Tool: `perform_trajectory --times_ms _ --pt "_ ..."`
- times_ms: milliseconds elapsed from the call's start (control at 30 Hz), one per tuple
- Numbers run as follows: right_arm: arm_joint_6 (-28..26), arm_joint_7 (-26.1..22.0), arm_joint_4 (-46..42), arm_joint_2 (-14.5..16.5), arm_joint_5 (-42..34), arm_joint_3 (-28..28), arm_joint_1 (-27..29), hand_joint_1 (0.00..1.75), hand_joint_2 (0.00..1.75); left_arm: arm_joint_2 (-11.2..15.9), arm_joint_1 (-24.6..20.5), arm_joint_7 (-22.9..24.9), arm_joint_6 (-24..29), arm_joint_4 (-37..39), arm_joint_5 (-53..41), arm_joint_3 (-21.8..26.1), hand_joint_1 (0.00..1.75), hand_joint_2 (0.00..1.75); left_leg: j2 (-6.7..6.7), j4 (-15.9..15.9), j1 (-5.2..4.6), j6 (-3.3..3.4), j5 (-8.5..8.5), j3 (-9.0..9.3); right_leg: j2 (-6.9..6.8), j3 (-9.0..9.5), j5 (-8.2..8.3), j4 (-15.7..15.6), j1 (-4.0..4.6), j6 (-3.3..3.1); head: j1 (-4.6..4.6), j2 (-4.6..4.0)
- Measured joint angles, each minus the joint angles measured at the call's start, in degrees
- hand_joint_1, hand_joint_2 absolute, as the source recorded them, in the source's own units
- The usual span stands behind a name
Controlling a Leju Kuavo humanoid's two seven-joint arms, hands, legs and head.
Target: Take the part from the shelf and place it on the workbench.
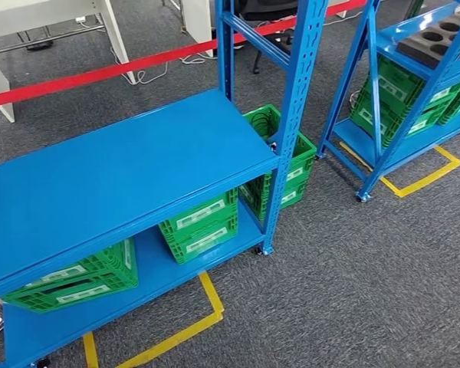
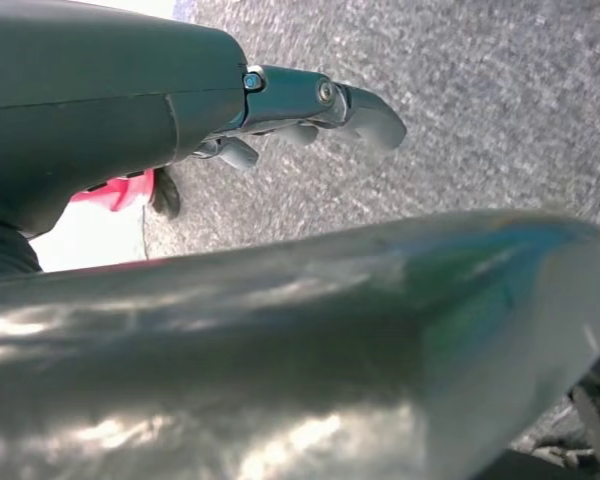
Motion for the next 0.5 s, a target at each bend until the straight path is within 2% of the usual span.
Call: perform_trajectory --times_ms 33,67,100,133,167,200,233,267,300,333,367,400,433,467,500 --pt "0.0 0.0 0.0 0.0 0.1 0.0 -0.1 0.0 0.0 0.1 0.1 0.0 0.0 0.0 0.0 0.0 0.0 0.0 -0.46 -0.1 0.17 -0.38 0.11 -0.15 -0.73 0.18 0.12 -0.1 0.0 -0.33 0.02 0.0" --pt "-0.1 0.0 0.0 0.0 0.1 0.1 -0.1 0.0 0.0 0.1 0.2 0.0 0.1 0.0 0.0 0.0 0.0 0.0 0.14 0.2 0.13 -0.73 -0.08 -0.31 -1.47 0.39 0.25 -0.3 -0.06 -0.68 -0.07 0.0" --pt "-0.1 0.0 0.0 0.1 0.2 0.2 0.0 0.0 0.0 0.1 0.2 0.0 0.1 0.0 0.0 0.0 0.0 0.0 1.49 1.3 0.05 -1.09 -0.82 -0.82 -2.31 0.64 0.36 -0.6 -0.16 -1.03 -0.26 0.0" --pt "-0.1 0.0 0.0 0.1 0.2 0.3 0.0 0.0 0.0 0.1 0.2 0.0 0.2 0.0 0.0 0.0 0.0 0.0 3.24 3.4 -0.01 -1.41 -2.08 -1.77 -3.19 0.86 0.41 -0.9 -0.27 -1.32 -0.44 0.0" --pt "-0.1 0.0 0.0 0.1 0.2 0.3 0.1 0.0 0.0 0.1 0.1 0.0 0.3 0.0 0.0 0.0 0.0 0.0 5.11 6.9 -0.02 -1.75 -3.88 -3.41 -4.13 1.02 0.33 -1.0 -0.22 -1.49 -0.64 0.0" --pt "-0.1 0.0 0.0 0.1 0.3 0.4 0.1 0.0 0.0 0.0 0.0 0.0 0.3 0.0 0.0 0.0 0.0 0.0 6.11 10.9 0.14 -2.04 -5.68 -5.33 -5.12 1.11 0.21 -1.0 -0.19 -1.61 -0.72 0.0" --pt "-0.1 0.0 0.0 0.1 0.3 0.4 0.2 0.0 0.0 0.0 0.0 0.0 0.3 0.0 0.0 0.0 0.0 0.0 6.56 14.1 0.34 -2.25 -6.81 -6.92 -6.09 1.19 0.07 -1.0 -0.17 -1.65 -0.71 0.0" --pt "-0.1 0.0 0.0 0.1 0.3 0.4 0.2 0.0 0.0 0.0 0.0 0.0 0.4 0.0 0.0 0.0 0.0 0.0 6.82 15.8 0.53 -2.41 -6.97 -7.72 -7.01 1.32 -0.09 -1.0 -0.17 -1.62 -0.72 0.0" --pt "-0.2 0.0 0.0 0.0 0.3 0.4 0.2 0.0 0.0 0.0 0.2 0.0 0.4 0.0 0.0 0.0 0.0 0.0 7.01 15.1 0.66 -2.49 -5.91 -7.3 -7.78 1.51 -0.26 -1.0 -0.18 -1.54 -0.73 0.0" --pt "-0.2 0.0 0.0 0.0 0.3 0.4 0.2 0.0 0.0 0.0 0.3 0.0 0.5 0.0 0.0 0.0 0.0 0.0 7.4 12.2 0.71 -2.45 -4.0 -5.81 -8.48 1.79 -0.46 -1.0 -0.19 -1.39 -0.74 0.0" --pt "-0.2 -0.1 0.0 0.1 0.3 0.4 0.1 0.0 0.0 0.1 0.3 0.0 0.5 0.0 0.0 0.0 0.0 0.0 8.37 8.1 0.67 -2.28 -1.91 -3.7 -9.13 2.14 -0.71 -1.0 -0.2 -1.16 -0.74 0.0" --pt "-0.2 -0.1 0.0 0.1 0.3 0.4 0.1 0.0 0.0 0.1 0.3 0.0 0.6 0.0 0.0 0.0 0.0 0.0 9.68 4.2 0.39 -1.99 -0.58 -1.73 -9.76 2.32 -1.05 -0.9 -0.05 -0.81 -0.75 0.0" --pt "-0.2 -0.1 0.0 0.1 0.3 0.4 0.1 0.0 0.0 0.1 0.2 0.0 0.6 0.0 0.0 0.0 0.0 0.0 10.72 1.6 0.15 -1.61 0.13 -0.36 -10.35 2.47 -1.37 -0.9 0.11 -0.45 -0.7 0.0" --pt "-0.2 -0.2 0.0 0.0 0.4 0.4 0.0 0.0 0.0 0.1 0.1 0.0 0.6 0.0 0.0 0.0 0.0 0.0 11.4 0.2 -0.09 -1.22 0.15 0.32 -10.95 2.59 -1.65 -1.0 0.27 -0.09 -0.66 0.0" --pt "-0.2 -0.2 0.0 0.0 0.4 0.4 0.0 0.0 0.0 0.1 0.1 0.0 0.6 0.0 0.0 0.0 0.0 0.0 11.31 0.0 -0.31 -0.86 -0.2 0.38 -11.53 2.77 -1.85 -1.1 0.42 0.2 -0.59 0.0"
